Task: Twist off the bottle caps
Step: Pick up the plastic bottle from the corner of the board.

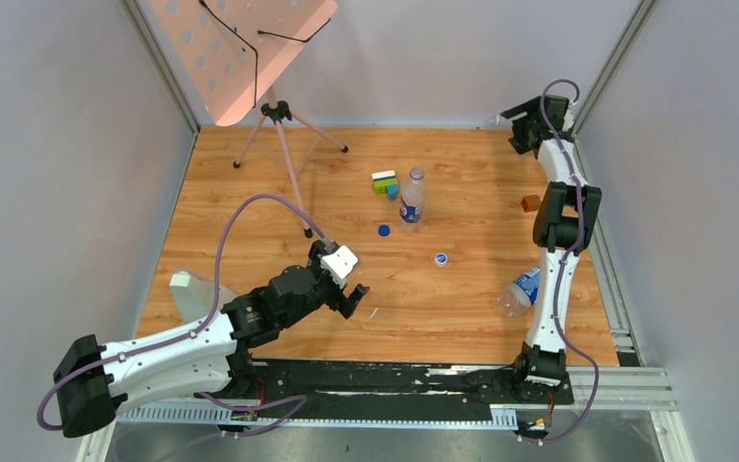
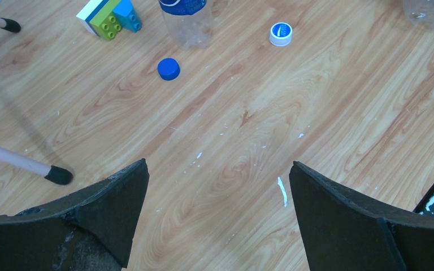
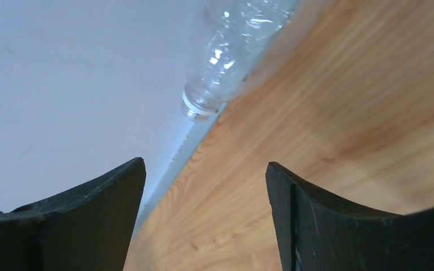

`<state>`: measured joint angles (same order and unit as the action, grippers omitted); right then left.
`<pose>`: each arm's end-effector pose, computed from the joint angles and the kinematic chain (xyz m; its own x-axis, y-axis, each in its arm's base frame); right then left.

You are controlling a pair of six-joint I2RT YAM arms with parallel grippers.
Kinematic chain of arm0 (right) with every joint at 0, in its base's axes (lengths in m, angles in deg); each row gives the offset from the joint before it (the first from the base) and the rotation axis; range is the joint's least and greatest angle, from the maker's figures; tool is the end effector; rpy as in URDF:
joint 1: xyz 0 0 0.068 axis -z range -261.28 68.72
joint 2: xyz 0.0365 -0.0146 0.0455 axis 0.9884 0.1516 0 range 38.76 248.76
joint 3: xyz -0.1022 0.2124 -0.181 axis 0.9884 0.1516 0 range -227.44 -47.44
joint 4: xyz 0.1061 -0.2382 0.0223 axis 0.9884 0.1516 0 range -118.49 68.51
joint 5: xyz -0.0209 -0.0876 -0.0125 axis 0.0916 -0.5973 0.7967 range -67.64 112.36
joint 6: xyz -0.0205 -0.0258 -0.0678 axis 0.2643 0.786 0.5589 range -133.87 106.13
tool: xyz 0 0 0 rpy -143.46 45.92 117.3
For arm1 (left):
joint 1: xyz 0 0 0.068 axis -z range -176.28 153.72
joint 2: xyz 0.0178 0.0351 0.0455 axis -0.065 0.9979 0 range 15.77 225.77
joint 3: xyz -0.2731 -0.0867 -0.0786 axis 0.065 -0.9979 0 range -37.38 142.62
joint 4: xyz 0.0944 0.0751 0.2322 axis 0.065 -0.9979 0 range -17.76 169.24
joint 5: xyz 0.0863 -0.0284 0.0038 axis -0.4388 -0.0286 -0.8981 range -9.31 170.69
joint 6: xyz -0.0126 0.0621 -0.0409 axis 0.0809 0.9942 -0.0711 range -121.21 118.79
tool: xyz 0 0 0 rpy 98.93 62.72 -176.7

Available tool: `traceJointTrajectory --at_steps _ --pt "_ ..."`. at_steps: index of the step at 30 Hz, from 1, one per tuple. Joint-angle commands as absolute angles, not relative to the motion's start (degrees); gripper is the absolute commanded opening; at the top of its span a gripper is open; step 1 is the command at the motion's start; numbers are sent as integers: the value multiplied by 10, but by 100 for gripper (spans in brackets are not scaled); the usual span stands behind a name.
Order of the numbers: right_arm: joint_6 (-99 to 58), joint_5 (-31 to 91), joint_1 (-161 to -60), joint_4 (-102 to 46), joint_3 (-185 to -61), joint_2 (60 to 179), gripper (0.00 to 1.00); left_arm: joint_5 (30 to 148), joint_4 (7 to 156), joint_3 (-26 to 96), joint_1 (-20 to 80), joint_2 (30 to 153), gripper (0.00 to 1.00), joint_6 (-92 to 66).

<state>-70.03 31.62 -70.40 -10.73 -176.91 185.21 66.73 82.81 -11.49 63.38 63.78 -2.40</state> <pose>0.6161 -0.1081 0.1810 -0.2649 0.8857 -0.3813 0.4964 0.4643 0.7335 0.1168 -0.1693 0.2483 -0.1757 0.2601 -0.9495 0.7185 0.6932 0.0570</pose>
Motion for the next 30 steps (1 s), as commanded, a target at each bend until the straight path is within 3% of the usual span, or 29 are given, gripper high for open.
traceJointTrajectory --at_steps 1,23,30 --pt "-786 233 -713 -150 -1845 1896 79 646 867 -116 629 631 100 -34" --pt "-917 159 -703 -218 -1961 2044 73 648 861 -109 612 665 100 -39" --pt "-927 165 -702 -242 -1973 2076 54 659 860 -99 604 694 100 -43"
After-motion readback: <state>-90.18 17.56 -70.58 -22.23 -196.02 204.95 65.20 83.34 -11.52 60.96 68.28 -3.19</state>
